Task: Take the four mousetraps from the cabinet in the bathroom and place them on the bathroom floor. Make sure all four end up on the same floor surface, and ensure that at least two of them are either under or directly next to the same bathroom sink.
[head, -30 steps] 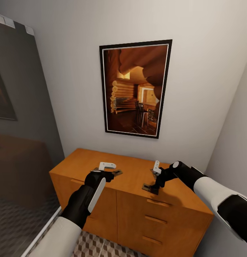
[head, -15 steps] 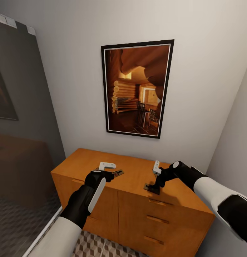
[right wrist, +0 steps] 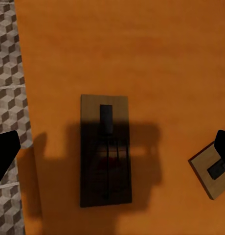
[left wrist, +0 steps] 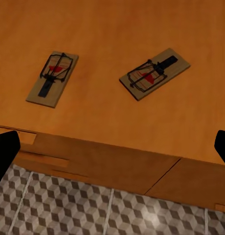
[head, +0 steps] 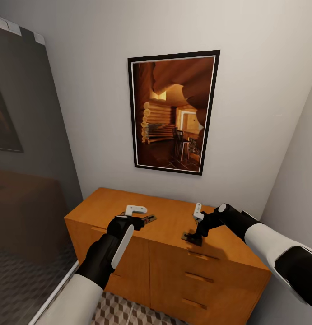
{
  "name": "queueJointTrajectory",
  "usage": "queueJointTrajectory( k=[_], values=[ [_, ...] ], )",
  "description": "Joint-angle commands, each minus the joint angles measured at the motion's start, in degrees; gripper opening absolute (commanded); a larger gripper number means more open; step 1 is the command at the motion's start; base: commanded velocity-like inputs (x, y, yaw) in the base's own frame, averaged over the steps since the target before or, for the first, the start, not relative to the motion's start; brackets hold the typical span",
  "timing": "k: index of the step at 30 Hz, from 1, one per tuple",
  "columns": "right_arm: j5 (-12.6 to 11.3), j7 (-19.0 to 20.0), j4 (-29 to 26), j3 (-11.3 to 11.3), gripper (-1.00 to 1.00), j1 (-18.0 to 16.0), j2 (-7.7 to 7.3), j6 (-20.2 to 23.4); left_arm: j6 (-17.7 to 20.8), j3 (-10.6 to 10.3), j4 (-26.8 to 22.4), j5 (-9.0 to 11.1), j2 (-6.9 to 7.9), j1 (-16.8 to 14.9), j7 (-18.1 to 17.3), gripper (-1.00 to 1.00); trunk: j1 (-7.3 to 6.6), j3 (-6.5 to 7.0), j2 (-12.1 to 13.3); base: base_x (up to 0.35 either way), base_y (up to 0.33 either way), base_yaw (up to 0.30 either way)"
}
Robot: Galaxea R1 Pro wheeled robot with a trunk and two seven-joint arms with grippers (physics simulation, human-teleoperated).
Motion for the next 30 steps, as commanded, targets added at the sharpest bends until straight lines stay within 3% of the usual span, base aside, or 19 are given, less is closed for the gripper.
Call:
queueJointTrajectory(
  k=[1, 15, 30],
  values=[
    [0.28, 0.28, -0.17, -0.16, 1.0, 0.0, -0.04, 0.43, 0.17, -0.08, -0.04, 0.58, 0.0, -0.05, 0.41, 1.0, 0.03, -0.1, -0.1, 0.0, 0.0, 0.0],
    [0.28, 0.29, -0.16, -0.19, 1.0, 0.0, -0.05, 0.36, 0.41, -0.03, -0.12, 0.59, 0.0, -0.05, -0.59, 1.0, 0.03, -0.1, -0.1, 0.0, 0.0, 0.0],
    [0.27, 0.32, -0.1, -0.27, 1.0, 0.0, -0.34, 0.36, 0.28, -0.11, -0.17, 0.62, 0.0, -0.05, -0.68, 1.0, 3.33, -2.8, -6.12, 0.0, 0.0, 0.0]
  ],
)
